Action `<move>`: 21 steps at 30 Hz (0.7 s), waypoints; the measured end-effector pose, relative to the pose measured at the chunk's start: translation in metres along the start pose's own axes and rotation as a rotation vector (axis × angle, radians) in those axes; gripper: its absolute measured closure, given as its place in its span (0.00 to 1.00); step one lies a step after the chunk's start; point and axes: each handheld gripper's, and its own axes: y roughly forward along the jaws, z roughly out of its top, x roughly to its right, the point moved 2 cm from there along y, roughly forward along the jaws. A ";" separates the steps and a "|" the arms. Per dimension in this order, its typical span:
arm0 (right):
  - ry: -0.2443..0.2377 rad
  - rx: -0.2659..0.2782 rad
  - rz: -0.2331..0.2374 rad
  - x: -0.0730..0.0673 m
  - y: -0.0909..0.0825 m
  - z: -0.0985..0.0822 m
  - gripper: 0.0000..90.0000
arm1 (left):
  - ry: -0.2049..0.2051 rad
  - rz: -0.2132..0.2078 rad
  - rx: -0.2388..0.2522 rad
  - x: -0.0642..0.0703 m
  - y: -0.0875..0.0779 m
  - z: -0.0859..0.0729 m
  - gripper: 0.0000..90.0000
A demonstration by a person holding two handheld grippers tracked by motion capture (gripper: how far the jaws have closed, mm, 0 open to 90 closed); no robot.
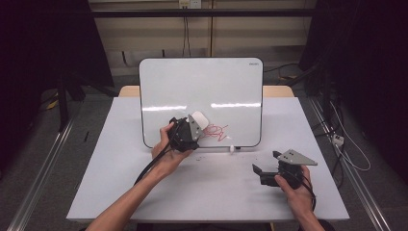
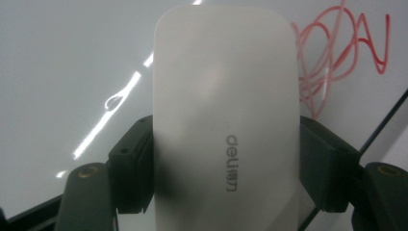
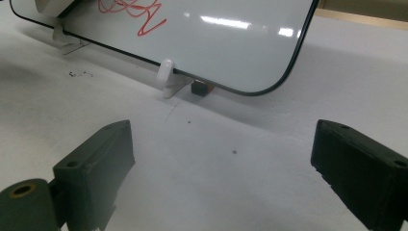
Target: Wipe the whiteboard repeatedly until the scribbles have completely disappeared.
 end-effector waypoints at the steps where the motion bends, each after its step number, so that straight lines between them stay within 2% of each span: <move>1: 0.000 0.000 0.000 0.000 0.000 0.000 0.09 | -0.001 -0.001 -0.005 -0.002 0.000 0.001 0.34; 4: -0.001 0.000 0.000 0.000 0.000 0.000 0.09 | -0.005 -0.001 -0.018 -0.004 0.000 0.002 0.34; 6: 0.001 0.000 -0.001 0.000 0.000 0.000 0.09 | 0.003 0.025 -0.019 0.000 0.001 0.003 0.34; 8: -0.001 0.000 0.000 0.000 0.000 0.000 0.09 | 0.002 0.015 -0.023 0.004 0.001 0.005 0.34; 10: -0.002 -0.001 0.001 -0.001 0.000 0.000 0.09 | 0.022 0.039 -0.017 0.010 0.003 0.007 0.34; 14: -0.005 0.001 0.002 -0.001 0.000 0.000 0.09 | 0.028 0.015 -0.020 0.019 0.006 0.011 0.34; 20: -0.004 0.002 0.003 -0.001 0.000 0.000 0.09 | 0.050 0.006 -0.012 0.037 0.012 0.018 0.34; 21: -0.006 0.001 0.003 -0.001 -0.001 0.000 0.09 | 0.071 0.003 -0.018 0.040 0.012 0.019 0.34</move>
